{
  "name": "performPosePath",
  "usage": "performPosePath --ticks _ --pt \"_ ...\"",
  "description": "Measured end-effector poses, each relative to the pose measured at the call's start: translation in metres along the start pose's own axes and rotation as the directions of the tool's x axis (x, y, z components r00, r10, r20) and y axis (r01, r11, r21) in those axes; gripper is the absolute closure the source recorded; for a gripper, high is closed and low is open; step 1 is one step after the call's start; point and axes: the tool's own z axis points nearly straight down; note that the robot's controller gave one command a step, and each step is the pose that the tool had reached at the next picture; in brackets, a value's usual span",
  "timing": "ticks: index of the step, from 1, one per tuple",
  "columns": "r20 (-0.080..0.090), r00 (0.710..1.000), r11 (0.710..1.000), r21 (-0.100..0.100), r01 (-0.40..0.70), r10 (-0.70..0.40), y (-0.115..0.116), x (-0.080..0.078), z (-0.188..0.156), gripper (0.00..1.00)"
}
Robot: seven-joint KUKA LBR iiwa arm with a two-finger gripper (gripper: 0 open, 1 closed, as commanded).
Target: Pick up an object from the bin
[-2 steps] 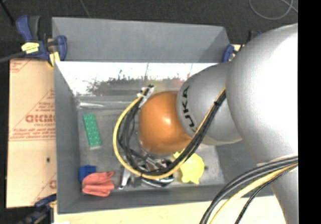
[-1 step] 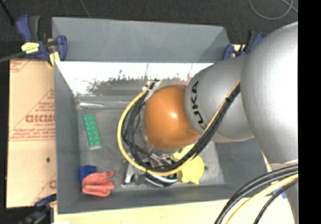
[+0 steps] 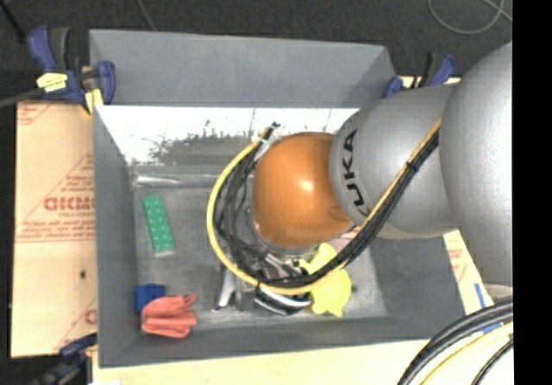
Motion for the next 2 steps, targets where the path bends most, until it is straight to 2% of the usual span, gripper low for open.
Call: performPosePath --ticks 1,2 --pt "-0.009 1.000 1.000 0.000 -0.016 0.016 -0.004 -0.001 -0.066 1.00" --pt "-0.004 1.000 1.000 0.000 -0.018 0.018 -0.004 -0.002 -0.118 1.00"
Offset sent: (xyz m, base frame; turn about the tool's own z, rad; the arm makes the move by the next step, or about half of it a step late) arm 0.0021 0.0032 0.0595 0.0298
